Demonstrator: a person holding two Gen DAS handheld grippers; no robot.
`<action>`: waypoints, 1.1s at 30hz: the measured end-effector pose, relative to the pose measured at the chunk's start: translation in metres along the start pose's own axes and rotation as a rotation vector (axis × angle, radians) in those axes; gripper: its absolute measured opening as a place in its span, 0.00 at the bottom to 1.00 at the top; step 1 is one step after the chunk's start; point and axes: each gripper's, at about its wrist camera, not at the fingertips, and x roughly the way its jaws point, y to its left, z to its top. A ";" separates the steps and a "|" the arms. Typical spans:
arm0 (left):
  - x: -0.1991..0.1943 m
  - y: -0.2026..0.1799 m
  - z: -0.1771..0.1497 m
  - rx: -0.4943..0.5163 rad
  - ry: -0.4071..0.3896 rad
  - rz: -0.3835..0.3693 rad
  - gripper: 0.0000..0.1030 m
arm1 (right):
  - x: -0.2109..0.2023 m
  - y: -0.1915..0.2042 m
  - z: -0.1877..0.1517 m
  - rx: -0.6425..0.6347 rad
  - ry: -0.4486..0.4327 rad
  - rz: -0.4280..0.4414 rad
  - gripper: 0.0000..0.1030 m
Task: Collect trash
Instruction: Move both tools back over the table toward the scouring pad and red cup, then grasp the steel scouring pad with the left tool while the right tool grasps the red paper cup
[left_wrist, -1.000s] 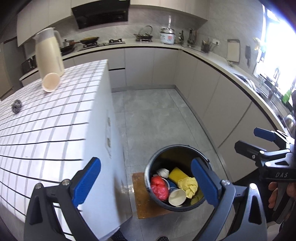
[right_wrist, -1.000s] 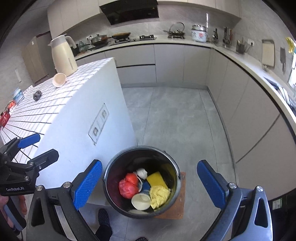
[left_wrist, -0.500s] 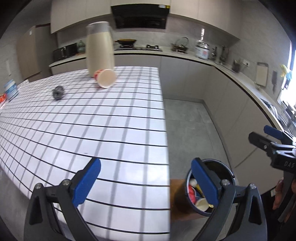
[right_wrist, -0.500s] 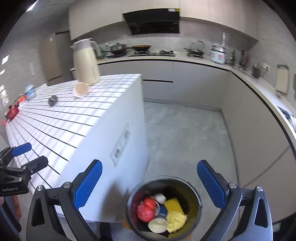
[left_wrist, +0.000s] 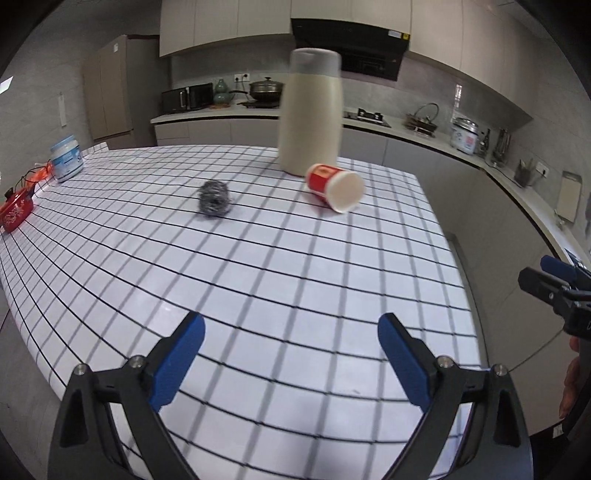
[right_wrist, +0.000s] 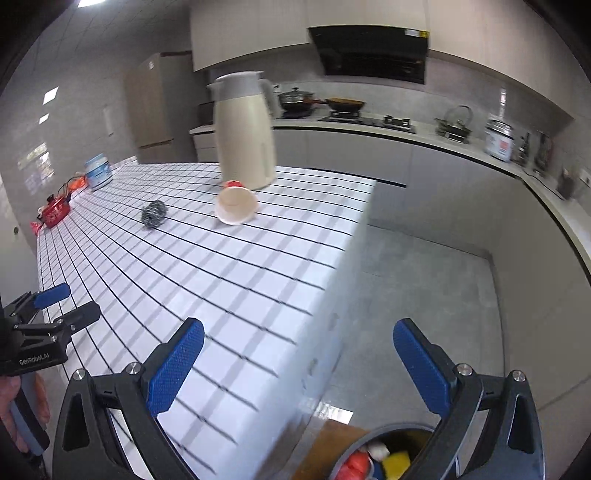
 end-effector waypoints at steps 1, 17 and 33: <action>0.005 0.007 0.004 -0.003 0.001 0.004 0.92 | 0.007 0.006 0.006 -0.005 0.004 0.005 1.00; 0.080 0.078 0.069 -0.020 0.027 -0.020 0.90 | 0.126 0.069 0.096 -0.018 0.046 0.031 1.00; 0.168 0.092 0.105 -0.003 0.090 -0.070 0.86 | 0.233 0.085 0.130 -0.006 0.119 0.053 1.00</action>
